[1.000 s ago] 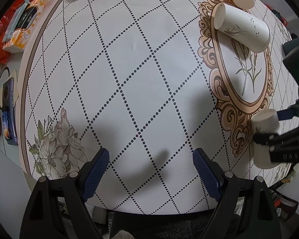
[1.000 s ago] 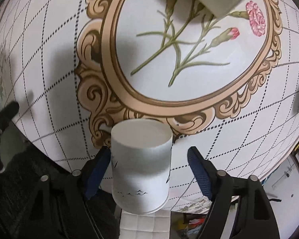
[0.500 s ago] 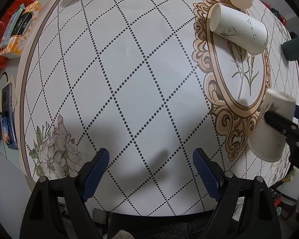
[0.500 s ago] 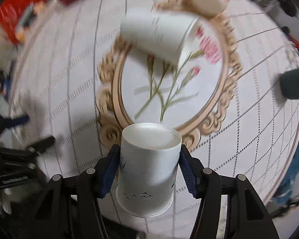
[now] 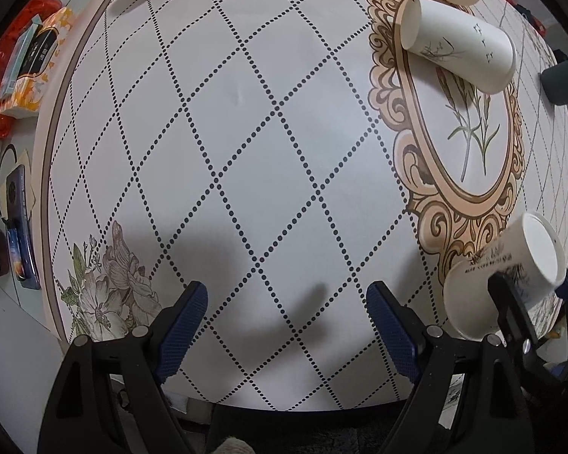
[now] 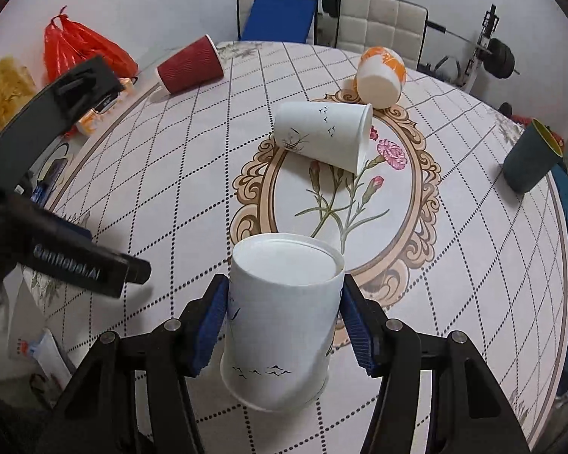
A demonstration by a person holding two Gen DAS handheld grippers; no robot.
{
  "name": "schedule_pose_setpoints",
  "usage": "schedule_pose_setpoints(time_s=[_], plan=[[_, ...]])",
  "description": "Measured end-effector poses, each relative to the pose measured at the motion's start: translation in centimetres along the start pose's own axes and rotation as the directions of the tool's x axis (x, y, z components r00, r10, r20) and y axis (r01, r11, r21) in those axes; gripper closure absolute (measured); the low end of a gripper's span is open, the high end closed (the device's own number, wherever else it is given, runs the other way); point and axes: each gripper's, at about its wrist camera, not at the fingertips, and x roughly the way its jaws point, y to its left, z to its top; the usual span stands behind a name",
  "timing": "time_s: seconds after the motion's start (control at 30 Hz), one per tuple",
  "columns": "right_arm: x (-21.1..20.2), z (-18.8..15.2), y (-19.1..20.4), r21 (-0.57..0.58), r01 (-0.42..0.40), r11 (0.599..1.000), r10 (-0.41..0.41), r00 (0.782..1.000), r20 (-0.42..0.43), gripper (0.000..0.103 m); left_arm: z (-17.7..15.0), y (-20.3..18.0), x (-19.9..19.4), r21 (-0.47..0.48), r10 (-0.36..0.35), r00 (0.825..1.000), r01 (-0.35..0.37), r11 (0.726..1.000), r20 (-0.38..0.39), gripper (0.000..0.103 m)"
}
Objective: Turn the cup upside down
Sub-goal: 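Set the cup rim-down on the table and open the right gripper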
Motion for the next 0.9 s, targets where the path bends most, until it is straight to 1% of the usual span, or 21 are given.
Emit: schedule_pose_setpoints(time_s=[0.1, 0.3, 0.4, 0.43, 0.6, 0.73, 0.8, 0.87, 0.9], plan=[[-0.6, -0.9, 0.4, -0.027, 0.016, 1.0, -0.016, 1.0, 0.012, 0.041, -0.8, -0.2, -0.2, 0.012, 0.003, 1.0, -0.003, 1.0, 0.004, 0.017], [-1.2, -1.9, 0.9, -0.042, 0.041, 0.998, -0.041, 0.999, -0.003, 0.041, -2.3, -1.1, -0.4, 0.046, 0.002, 1.0, -0.002, 0.999, 0.019, 0.017], [-1.4, -2.4, 0.9, -0.03, 0.057, 0.998, -0.057, 0.998, -0.011, 0.041, -3.0, -1.3, -0.4, 0.064, -0.001, 1.0, -0.001, 0.998, 0.024, 0.017], [-1.5, -2.7, 0.9, -0.022, 0.065, 0.998, -0.066, 0.998, -0.012, 0.041, -3.3, -2.2, -0.8, 0.069, -0.001, 1.0, -0.001, 0.998, 0.027, 0.017], [-1.8, -3.2, 1.1, -0.003, 0.08, 0.997, -0.08, 0.997, -0.019, 0.041, -4.4, -2.5, -1.0, 0.096, 0.0, 0.999, -0.005, 0.995, 0.045, 0.017], [-2.5, -3.2, 0.9, 0.042, 0.089, 0.995, -0.089, 0.996, -0.016, 0.041, -5.9, -3.2, -1.3, 0.129, 0.009, 0.998, -0.018, 0.992, 0.068, 0.017], [-3.0, -3.1, 0.5, 0.077, 0.094, 0.993, -0.092, 0.995, -0.026, 0.038, -6.3, -3.7, -1.7, 0.138, 0.013, 0.997, -0.023, 0.99, 0.073, 0.017], [-4.1, -3.0, -0.2, 0.126, 0.085, 0.988, -0.083, 0.996, -0.024, 0.026, -6.9, -4.3, -2.4, 0.145, 0.01, 0.996, -0.023, 0.989, 0.089, 0.017], [-4.5, -3.0, -0.5, 0.145, 0.09, 0.985, -0.087, 0.996, -0.029, 0.023, -7.2, -4.4, -2.7, 0.149, 0.009, 0.995, -0.023, 0.989, 0.095, 0.017]])
